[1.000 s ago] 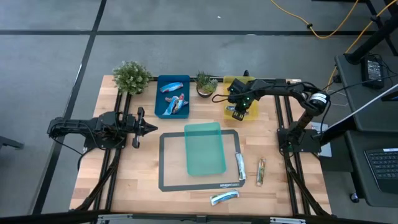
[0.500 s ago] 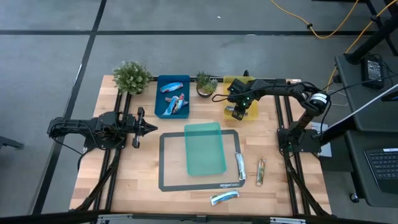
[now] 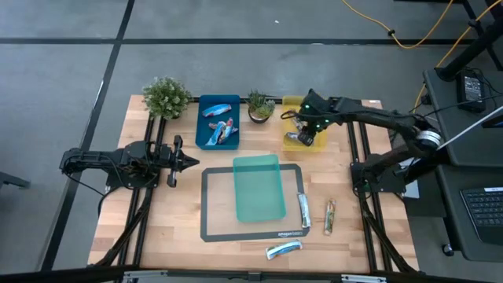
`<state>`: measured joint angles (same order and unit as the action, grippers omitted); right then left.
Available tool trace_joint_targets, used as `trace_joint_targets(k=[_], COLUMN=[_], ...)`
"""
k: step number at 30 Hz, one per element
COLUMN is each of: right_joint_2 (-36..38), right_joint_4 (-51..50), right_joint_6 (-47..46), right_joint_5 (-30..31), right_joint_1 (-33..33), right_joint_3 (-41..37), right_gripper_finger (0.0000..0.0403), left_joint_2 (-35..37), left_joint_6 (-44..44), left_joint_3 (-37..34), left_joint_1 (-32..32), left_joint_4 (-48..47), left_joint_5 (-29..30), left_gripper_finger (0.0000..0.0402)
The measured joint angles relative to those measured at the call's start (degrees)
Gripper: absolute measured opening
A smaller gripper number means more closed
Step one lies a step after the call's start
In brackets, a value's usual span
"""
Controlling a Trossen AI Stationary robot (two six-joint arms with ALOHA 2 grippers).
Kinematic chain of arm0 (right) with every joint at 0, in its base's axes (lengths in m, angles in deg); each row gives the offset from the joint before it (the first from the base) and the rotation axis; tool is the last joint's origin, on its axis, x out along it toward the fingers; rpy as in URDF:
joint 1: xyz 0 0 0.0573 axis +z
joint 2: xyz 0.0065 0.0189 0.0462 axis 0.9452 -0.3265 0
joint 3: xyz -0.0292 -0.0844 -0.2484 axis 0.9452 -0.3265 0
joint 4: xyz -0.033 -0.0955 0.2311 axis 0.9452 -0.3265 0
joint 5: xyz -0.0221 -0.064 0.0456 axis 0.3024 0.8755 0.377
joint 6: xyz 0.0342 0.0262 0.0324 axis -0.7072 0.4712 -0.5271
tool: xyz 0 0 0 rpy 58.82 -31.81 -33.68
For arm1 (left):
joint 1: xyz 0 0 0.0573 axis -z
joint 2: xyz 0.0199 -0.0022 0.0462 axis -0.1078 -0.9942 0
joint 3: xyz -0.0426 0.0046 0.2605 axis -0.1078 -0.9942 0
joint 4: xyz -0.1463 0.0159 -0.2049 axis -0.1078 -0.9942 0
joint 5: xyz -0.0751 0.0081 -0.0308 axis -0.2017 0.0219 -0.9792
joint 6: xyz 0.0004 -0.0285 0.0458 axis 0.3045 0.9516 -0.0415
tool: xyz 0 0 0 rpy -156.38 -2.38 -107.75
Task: Pick and place Granola Bars by type
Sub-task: Put the yellow granola bar into the green bin
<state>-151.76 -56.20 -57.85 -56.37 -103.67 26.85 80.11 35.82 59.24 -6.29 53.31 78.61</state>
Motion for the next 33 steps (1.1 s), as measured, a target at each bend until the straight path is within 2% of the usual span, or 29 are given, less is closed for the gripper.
trace_joint_targets(k=[9, 13, 18, 24, 33], right_joint_2=[13.9, 18.9, 23.6, 25.8, 24.3], right_joint_4=[-10.0, -14.1, -19.2, -23.2, -24.3], right_joint_6=[-7.1, -10.5, -19.2, -33.2, -57.6], right_joint_5=[0.1, 0.0, -0.1, 3.6, 8.0], right_joint_1=[6.1, 11.2, 19.6, 31.5, 47.2], right_joint_3=[0.0, 0.0, 0.0, 0.0, 0.0], right_gripper_finger=[0.0133, 0.0132, 0.0132, 0.0132, 0.0132], left_joint_2=[0.0, 0.0, 0.0, 0.0, 0.0], left_joint_6=[0.0, 0.0, 0.0, 0.0, 0.0], left_joint_3=[0.0, 0.0, 0.0, 0.0, 0.0], left_joint_1=[0.0, 0.0, 0.0, 0.0, 0.0], left_joint_4=[0.0, 0.0, 0.0, 0.0, 0.0], left_joint_5=[0.0, 0.0, 0.0, 0.0, 0.0], left_gripper_finger=[0.0004, 0.0008, 0.0006, 0.0002, 0.0008])
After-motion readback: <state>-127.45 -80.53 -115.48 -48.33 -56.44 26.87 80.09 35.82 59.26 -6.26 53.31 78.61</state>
